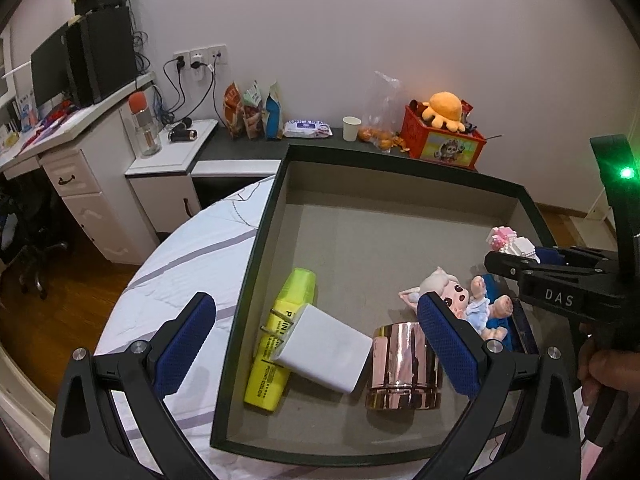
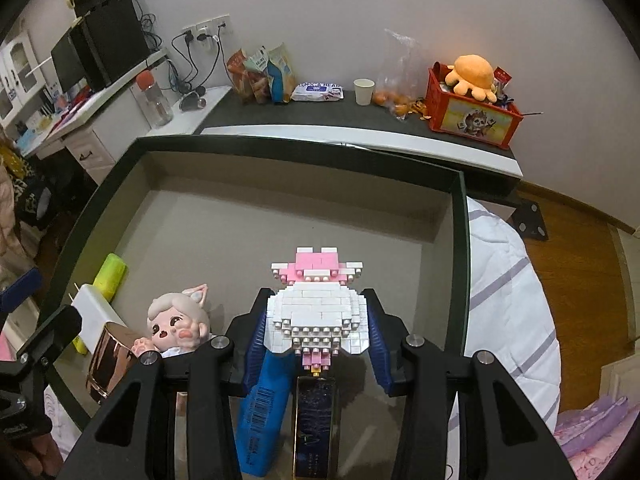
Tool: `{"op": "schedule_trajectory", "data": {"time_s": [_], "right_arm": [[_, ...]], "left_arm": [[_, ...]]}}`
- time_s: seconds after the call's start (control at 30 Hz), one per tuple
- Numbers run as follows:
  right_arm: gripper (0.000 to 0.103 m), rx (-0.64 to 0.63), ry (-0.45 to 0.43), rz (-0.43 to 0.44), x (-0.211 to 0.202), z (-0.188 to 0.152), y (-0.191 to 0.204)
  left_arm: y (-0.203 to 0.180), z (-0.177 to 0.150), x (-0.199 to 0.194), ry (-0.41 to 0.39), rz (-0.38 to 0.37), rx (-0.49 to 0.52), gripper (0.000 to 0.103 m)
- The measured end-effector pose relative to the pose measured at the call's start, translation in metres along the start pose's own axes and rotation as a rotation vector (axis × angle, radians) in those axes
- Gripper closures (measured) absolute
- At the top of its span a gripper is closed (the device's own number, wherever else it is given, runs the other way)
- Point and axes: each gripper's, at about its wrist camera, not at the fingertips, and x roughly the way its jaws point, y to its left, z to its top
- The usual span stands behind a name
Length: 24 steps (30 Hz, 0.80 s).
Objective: Organize rigid objects
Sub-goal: 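Carry the brick figure with the right tool into the box and release, then withdraw the right tool from the box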
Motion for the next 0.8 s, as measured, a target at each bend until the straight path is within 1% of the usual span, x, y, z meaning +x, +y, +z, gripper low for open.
{"op": "schedule_trajectory", "data": {"time_s": [0.07,0.1,0.13,0.17,0.2,0.27,0.33,0.47,0.57,0.7,0.8], "right_arm": [[0.057,-0.003,0.003,-0.019,0.001,-0.001,0.001],[0.054,-0.003,0.000,-0.023,0.000,0.000,0.001],[0.050,-0.003,-0.004,-0.024,-0.001,0.000,0.002],[0.039,0.000,-0.009,-0.022,-0.003,-0.001,0.002],[0.031,0.001,-0.013,-0.024,-0.004,-0.001,0.001],[0.030,0.001,-0.026,-0.023,-0.007,-0.002,0.003],[0.024,0.005,-0.033,-0.016,-0.010,-0.002,0.003],[0.020,0.015,-0.072,0.001,-0.026,-0.006,0.006],[0.017,0.029,-0.123,0.016,-0.046,-0.011,0.008],[0.016,0.044,-0.183,0.024,-0.076,-0.024,0.011],[0.016,0.042,-0.202,0.022,-0.094,-0.037,0.015]], "left_arm": [[-0.002,0.000,0.001,0.001,-0.002,0.003,0.001],[-0.002,0.000,0.001,0.001,-0.001,0.004,0.001],[-0.003,0.001,0.000,0.001,-0.002,0.006,0.001],[-0.004,0.001,0.000,-0.001,-0.001,0.009,0.001],[-0.004,0.001,-0.001,-0.002,0.001,0.010,0.001],[-0.004,0.002,-0.003,-0.005,0.003,0.009,0.001],[-0.003,0.003,-0.006,-0.008,0.002,0.004,0.001],[-0.003,0.003,-0.021,-0.029,0.004,0.004,0.001],[-0.003,0.001,-0.036,-0.049,0.006,0.006,0.001],[-0.003,-0.004,-0.057,-0.074,0.004,0.009,0.001],[-0.003,-0.011,-0.074,-0.089,0.006,0.013,0.001]]}}
